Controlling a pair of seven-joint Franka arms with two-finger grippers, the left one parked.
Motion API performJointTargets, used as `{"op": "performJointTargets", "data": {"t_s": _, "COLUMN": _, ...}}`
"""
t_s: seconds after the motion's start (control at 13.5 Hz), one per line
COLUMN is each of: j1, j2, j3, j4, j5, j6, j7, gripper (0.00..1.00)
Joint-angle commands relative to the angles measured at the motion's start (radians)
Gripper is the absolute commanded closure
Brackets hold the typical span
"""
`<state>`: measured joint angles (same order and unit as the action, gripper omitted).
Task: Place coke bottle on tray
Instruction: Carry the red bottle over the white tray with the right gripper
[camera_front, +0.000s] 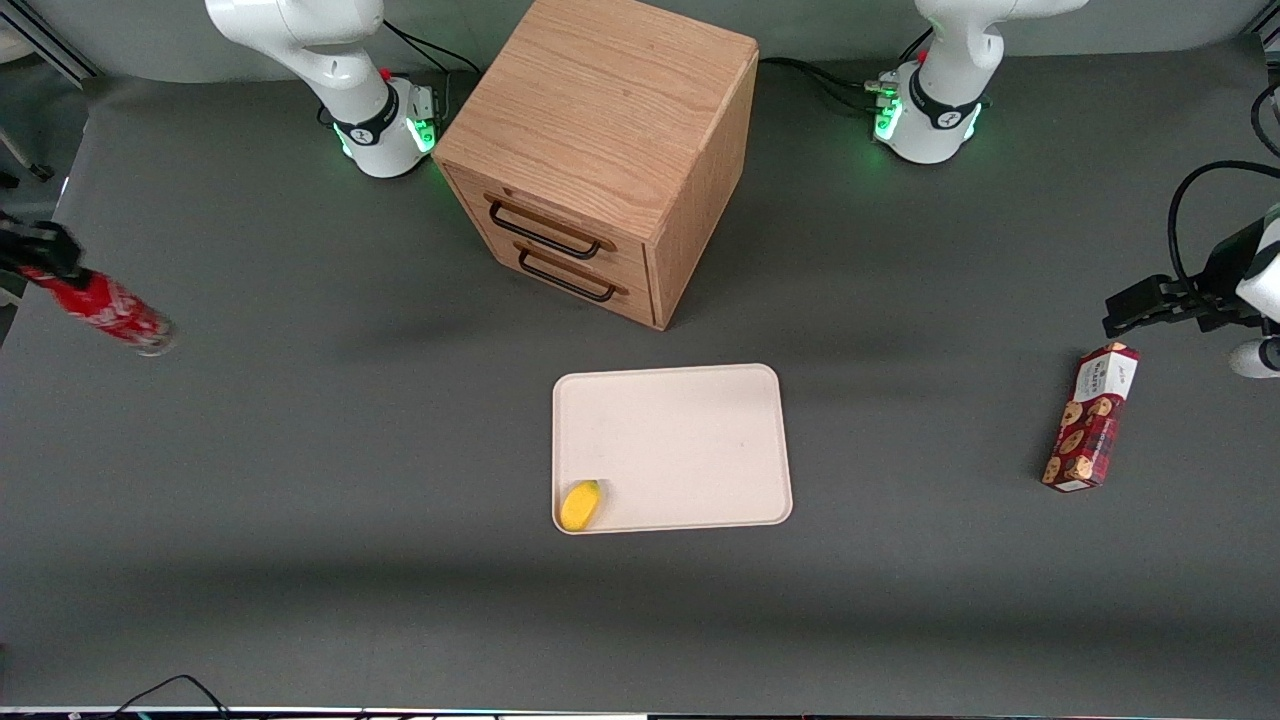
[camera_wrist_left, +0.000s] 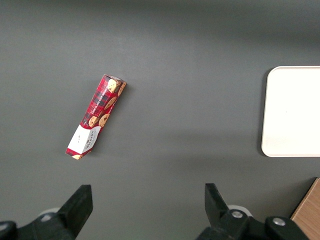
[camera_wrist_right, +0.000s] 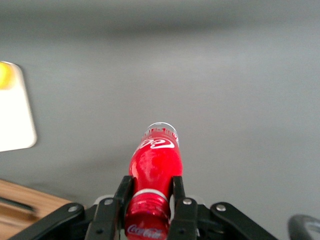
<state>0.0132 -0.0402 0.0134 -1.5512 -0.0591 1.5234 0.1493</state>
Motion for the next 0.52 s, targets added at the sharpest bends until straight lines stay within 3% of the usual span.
{"op": "performJointTargets", "data": {"t_s": 0.0, "j1": -0.003, "j2": 0.069, "j3": 0.171, "j4": 0.086, "j5": 0.024, "j6": -0.031, "j7": 0.233, "gripper": 1.0}}
{"op": "performJointTargets", "data": {"t_s": 0.22, "j1": 0.001, "j2": 0.19, "j3": 0.38, "j4": 0.141, "j5": 0.007, "j6": 0.003, "j7": 0.503, "gripper": 1.0}}
{"op": "performJointTargets", "data": {"t_s": 0.44, "j1": 0.051, "j2": 0.275, "j3": 0.468, "j4": 0.141, "j5": -0.028, "j6": 0.105, "j7": 0.683, "gripper": 1.0}}
